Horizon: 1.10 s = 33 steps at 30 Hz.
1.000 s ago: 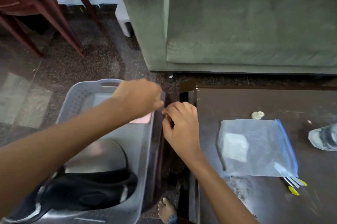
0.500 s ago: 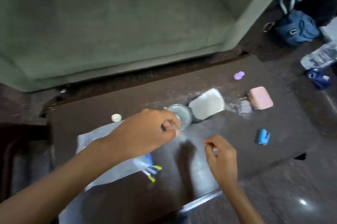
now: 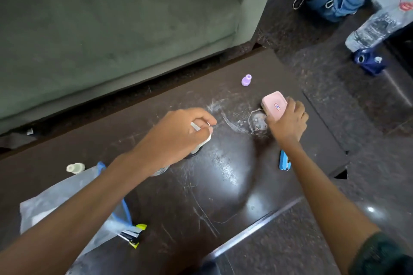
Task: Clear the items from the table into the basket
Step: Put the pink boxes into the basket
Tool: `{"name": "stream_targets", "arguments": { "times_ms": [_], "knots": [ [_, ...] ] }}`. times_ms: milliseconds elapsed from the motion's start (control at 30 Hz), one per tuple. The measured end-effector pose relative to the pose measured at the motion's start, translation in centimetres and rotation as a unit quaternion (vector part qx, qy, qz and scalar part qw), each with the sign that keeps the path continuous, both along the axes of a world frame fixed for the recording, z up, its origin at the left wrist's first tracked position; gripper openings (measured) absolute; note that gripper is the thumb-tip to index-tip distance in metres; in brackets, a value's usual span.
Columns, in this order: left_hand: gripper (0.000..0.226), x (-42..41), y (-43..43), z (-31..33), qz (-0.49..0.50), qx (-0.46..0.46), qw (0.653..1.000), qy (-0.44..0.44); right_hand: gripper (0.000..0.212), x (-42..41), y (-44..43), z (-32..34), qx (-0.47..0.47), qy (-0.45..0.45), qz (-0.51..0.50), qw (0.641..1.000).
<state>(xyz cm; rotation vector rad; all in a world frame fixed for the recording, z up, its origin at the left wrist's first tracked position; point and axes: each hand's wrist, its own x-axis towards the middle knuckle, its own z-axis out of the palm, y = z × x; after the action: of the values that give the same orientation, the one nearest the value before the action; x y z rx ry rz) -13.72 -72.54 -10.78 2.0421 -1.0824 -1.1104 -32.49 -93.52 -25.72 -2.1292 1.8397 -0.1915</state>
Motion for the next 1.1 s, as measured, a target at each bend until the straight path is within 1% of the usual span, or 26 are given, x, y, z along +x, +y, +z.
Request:
{"name": "stream_targets", "arguments": {
  "times_ms": [67,133,233,333,367,433,533,633,700,767,900,967,1033,1100],
  "knots": [
    [0.017,-0.1,0.0,0.0,0.018,0.003,1.000,-0.023,0.083,0.0,-0.6,-0.9,0.041,-0.020,-0.019,0.999],
    [0.017,0.0,0.1,0.1,0.044,-0.001,0.998,-0.046,0.078,-0.1,-0.8,-1.5,0.069,-0.061,-0.029,0.995],
    [0.025,0.1,0.4,0.7,0.084,-0.013,0.995,-0.055,0.066,-0.1,-0.6,-1.0,0.048,-0.118,-0.017,0.992],
    [0.020,0.7,1.0,1.2,0.113,-0.038,0.990,-0.080,0.064,1.3,0.3,1.4,0.020,-0.184,0.009,0.983],
    [0.019,1.0,1.4,1.4,0.118,-0.048,0.988,-0.092,0.066,2.2,0.9,2.5,0.010,-0.208,0.033,0.978],
    [0.025,1.7,2.2,1.7,0.104,-0.069,0.984,-0.125,0.069,4.1,2.3,5.1,-0.009,-0.244,0.102,0.964],
    [0.042,3.1,3.8,2.7,0.033,-0.089,0.971,-0.221,0.068,7.4,5.8,9.5,-0.007,-0.285,0.221,0.933],
    [0.064,4.7,6.0,4.1,-0.037,-0.103,0.947,-0.303,0.065,10.5,10.7,13.4,0.033,-0.291,0.338,0.895],
    [0.078,5.8,8.4,4.9,-0.078,-0.089,0.931,-0.346,0.064,12.2,14.2,15.5,0.063,-0.278,0.403,0.870],
    [0.085,6.8,11.5,5.4,-0.092,-0.053,0.925,-0.365,0.063,13.9,17.7,17.0,0.098,-0.266,0.455,0.844],
    [0.077,8.8,18.3,6.6,-0.063,-0.023,0.921,-0.385,0.061,16.8,24.1,18.9,0.173,-0.253,0.508,0.805],
    [0.076,9.9,21.9,7.6,-0.046,0.015,0.930,-0.365,0.058,18.2,27.3,19.6,0.215,-0.255,0.515,0.790],
    [0.074,11.1,25.7,8.4,-0.027,0.046,0.934,-0.354,0.058,20.1,30.7,20.2,0.235,-0.258,0.533,0.771],
    [0.073,12.3,29.7,8.8,-0.015,0.068,0.926,-0.372,0.060,22.4,34.5,20.6,0.248,-0.262,0.556,0.749]
  ]
}}
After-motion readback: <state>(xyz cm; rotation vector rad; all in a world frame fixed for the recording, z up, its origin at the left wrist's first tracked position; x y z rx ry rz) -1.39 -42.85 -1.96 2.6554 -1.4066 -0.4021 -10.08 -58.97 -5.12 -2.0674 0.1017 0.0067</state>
